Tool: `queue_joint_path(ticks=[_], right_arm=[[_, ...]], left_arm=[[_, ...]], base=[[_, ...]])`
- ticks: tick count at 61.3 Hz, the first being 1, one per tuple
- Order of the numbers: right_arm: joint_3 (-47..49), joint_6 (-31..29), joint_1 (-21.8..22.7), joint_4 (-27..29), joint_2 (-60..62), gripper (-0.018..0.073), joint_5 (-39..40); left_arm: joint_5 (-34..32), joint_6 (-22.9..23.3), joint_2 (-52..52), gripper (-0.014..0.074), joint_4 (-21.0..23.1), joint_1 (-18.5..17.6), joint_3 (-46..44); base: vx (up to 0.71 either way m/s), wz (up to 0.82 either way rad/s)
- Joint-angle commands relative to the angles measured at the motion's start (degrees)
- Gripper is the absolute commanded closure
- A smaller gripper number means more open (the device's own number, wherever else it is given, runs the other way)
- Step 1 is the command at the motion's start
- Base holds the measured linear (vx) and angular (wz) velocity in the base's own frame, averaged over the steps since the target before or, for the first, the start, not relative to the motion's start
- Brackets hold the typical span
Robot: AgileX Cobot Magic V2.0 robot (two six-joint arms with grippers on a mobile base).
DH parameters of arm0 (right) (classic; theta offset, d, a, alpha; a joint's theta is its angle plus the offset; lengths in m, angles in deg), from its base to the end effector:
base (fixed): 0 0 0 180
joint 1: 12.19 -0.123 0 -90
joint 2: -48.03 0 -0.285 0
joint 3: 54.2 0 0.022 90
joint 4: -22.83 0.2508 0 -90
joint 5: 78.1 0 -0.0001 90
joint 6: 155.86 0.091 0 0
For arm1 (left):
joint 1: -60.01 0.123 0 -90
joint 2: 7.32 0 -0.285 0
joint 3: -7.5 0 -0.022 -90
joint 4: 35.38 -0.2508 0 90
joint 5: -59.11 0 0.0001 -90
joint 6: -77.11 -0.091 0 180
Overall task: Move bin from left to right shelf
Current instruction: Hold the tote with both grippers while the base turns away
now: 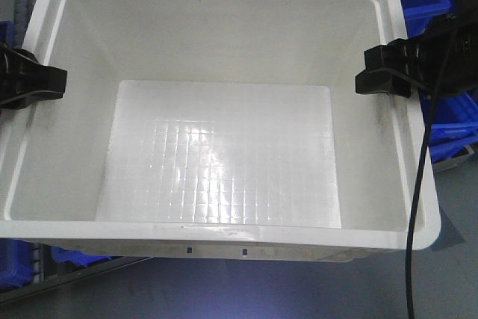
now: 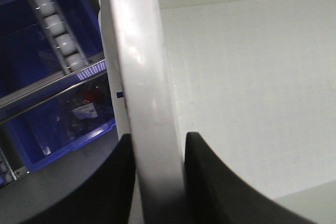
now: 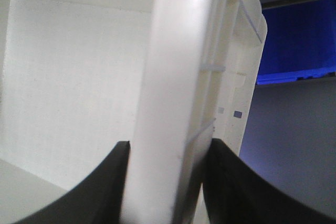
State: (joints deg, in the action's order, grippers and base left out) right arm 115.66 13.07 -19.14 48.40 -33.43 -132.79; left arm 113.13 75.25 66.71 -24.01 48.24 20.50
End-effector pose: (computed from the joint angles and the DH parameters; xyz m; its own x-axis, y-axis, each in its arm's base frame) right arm 0.2538 0.0633 0.3514 -0.8198 -0.0278 -0.5720 -0.2594 0.9085 0.3277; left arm 0.2202 -0.0607 0.3626 -0.7783 0.0764 -0.6232 0.2354 0.9557 -0.1767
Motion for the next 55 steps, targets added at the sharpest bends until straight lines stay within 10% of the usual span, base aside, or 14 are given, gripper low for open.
queue_joint_path(ticks=[1, 55], right_arm=[[2.23, -3.29, 0.36, 0.27, 2.56, 0.0564, 4.68], [2.23, -3.29, 0.36, 0.27, 2.56, 0.0564, 4.45]], left_arm=[[-4.68, -1.39, -1.93, 0.0604, -0.33, 0.15, -2.05], [-4.56, -1.39, -1.93, 0.0604, -0.33, 0.15, -2.05]], base=[[-0.09, -0.53], [-0.04, -0.49]])
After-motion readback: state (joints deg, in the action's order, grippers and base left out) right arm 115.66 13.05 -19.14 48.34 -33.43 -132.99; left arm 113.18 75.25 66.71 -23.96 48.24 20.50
